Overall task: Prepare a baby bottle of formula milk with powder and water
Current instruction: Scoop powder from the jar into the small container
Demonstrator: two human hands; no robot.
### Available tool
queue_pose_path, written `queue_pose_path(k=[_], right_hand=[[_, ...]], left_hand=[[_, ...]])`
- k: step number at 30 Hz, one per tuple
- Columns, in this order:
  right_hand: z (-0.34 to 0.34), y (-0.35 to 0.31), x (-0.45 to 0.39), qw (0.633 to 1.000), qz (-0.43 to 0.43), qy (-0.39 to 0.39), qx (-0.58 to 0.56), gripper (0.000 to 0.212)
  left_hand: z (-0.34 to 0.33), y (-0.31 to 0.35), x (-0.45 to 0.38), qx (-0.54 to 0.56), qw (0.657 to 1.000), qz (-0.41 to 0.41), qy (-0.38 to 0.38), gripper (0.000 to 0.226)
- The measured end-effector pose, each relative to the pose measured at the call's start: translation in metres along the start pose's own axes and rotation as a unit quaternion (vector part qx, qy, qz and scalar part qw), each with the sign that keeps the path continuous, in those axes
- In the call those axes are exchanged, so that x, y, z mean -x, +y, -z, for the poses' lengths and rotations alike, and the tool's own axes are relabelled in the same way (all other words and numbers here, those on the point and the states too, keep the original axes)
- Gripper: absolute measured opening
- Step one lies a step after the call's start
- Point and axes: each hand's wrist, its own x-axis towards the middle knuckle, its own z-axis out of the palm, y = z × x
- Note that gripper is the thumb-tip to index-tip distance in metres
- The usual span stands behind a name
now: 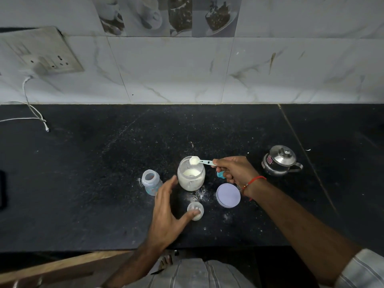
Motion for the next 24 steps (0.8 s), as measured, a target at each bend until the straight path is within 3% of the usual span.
queue_pose_path(k=[5,11,16,20,24], right_hand=[[0.000,0.003,0.002,1.000,0.000,-0.002,-0.013,0.018],[0.003,0.007,0.008,1.000,0.005,-0.007,-0.024,0.018],[0.006,0.005,0.022,0.999,0.021,-0.005,-0.041,0.017],[0.009,-0.009,0.039,0.997,0.066,-0.018,-0.042,0.016],[0.006,-0.027,0.055,0.991,0.136,0.002,0.002,0.017]], left_hand=[[-0.012,-0.014,0.017,-0.106,0.990,0.047,-0.080,0.103],[-0.024,-0.014,0.011,-0.149,0.980,0.050,-0.120,0.058],[-0.014,0.003,0.005,-0.014,0.996,0.074,-0.051,0.041],[-0.002,0.030,-0.027,0.023,0.997,0.077,0.022,0.042],[0.003,0.045,-0.055,0.024,0.997,0.066,0.043,0.049]])
